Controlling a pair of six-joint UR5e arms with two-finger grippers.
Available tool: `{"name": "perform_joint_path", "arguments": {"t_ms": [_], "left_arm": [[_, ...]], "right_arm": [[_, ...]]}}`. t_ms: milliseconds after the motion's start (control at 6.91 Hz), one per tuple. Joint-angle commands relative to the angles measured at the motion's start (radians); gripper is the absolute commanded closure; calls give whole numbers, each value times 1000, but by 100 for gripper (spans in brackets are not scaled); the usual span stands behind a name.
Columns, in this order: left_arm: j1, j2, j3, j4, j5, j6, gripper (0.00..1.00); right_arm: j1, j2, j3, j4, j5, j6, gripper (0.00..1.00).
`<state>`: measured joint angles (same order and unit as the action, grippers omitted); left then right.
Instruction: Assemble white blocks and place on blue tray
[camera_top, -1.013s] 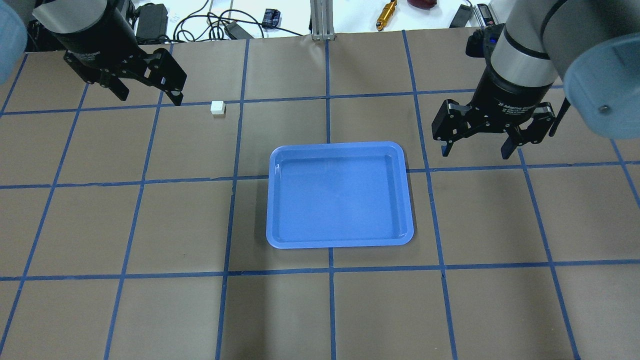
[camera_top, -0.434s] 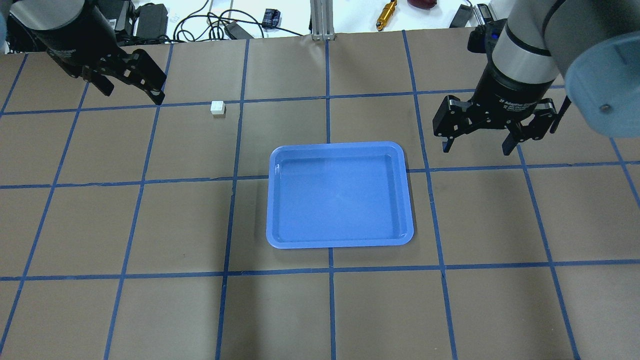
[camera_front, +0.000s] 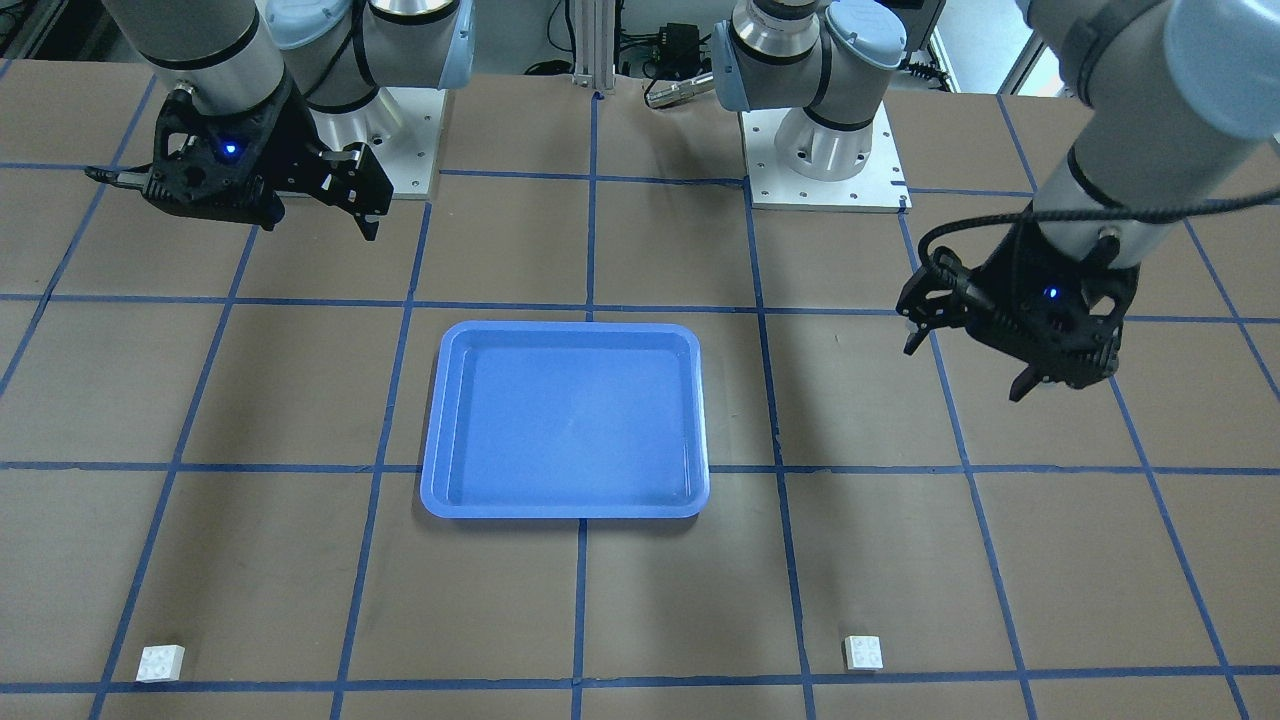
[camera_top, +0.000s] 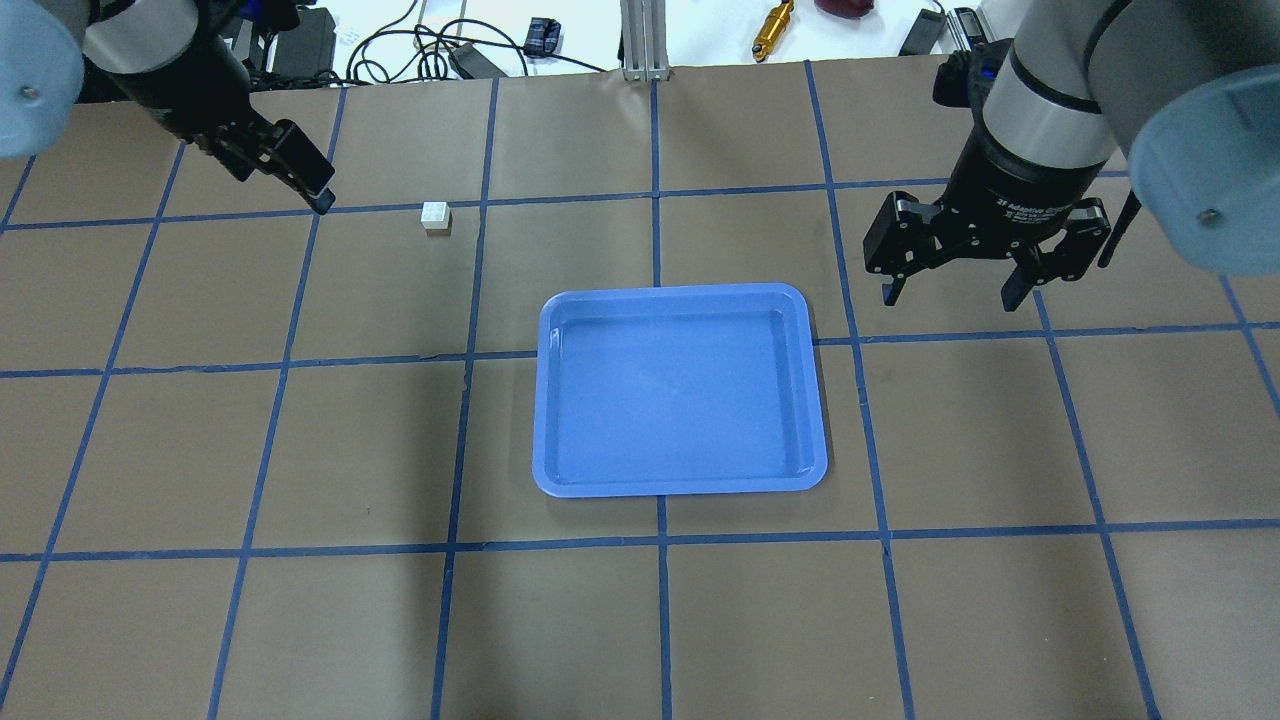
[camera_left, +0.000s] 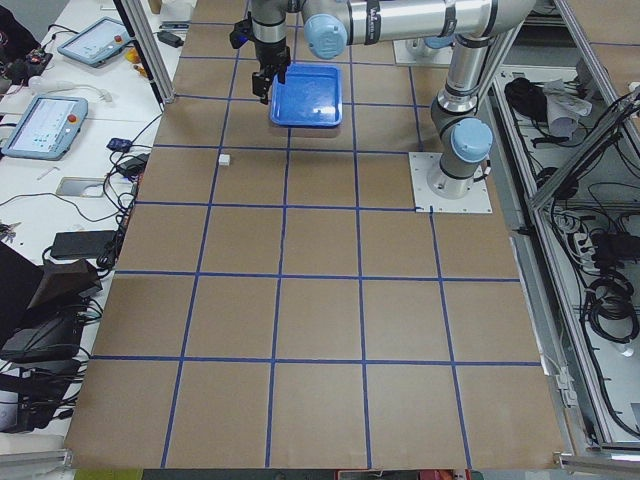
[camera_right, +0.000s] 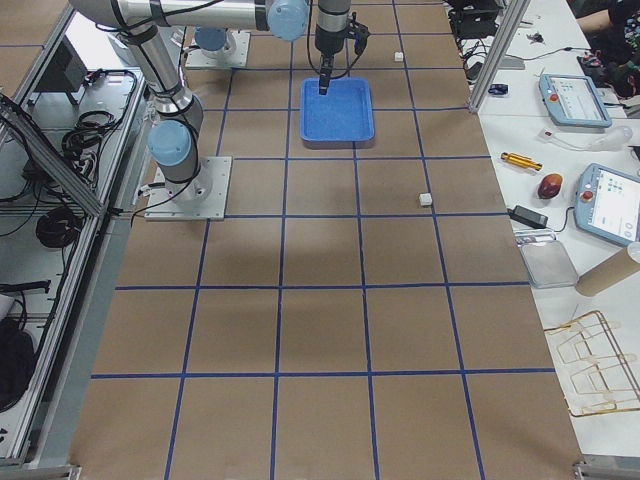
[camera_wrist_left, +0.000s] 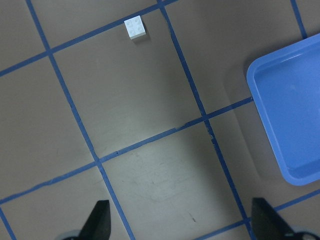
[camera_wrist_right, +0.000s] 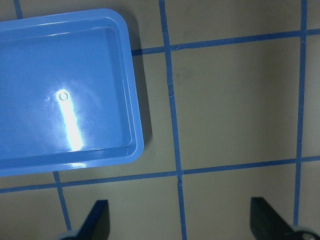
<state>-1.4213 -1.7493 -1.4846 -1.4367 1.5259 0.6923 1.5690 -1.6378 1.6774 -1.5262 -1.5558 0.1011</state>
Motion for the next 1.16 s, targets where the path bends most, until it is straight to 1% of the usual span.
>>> {"name": "perform_joint_path", "arguments": {"t_ms": [0,145,289,434,579,723,868,1013], "left_arm": [[1,-154,4,128,-53,323,0],[2,-208,19,163,-53,469,0],[2,-255,58,188,-53,619,0],[4,-306,102,193,-53,704,0],[4,-346,128,196,-64,734,0],[13,-380,133,238,-137,775,0],[37,-419,135,268,-145,839,0],[54,-441,136,275,-197,911,0]], "right_arm": [[-6,1,1,-3,0,0,0],[-9,4,1,-38,0,-3,0],[-9,6,-1,-66,-1,-6,0],[-10,7,5,-69,-1,-4,0],[-21,9,4,-68,5,-4,0],[-56,16,4,-71,55,-88,0],[-122,19,5,-74,86,-195,0],[-183,19,5,-77,117,-330,0]]}}
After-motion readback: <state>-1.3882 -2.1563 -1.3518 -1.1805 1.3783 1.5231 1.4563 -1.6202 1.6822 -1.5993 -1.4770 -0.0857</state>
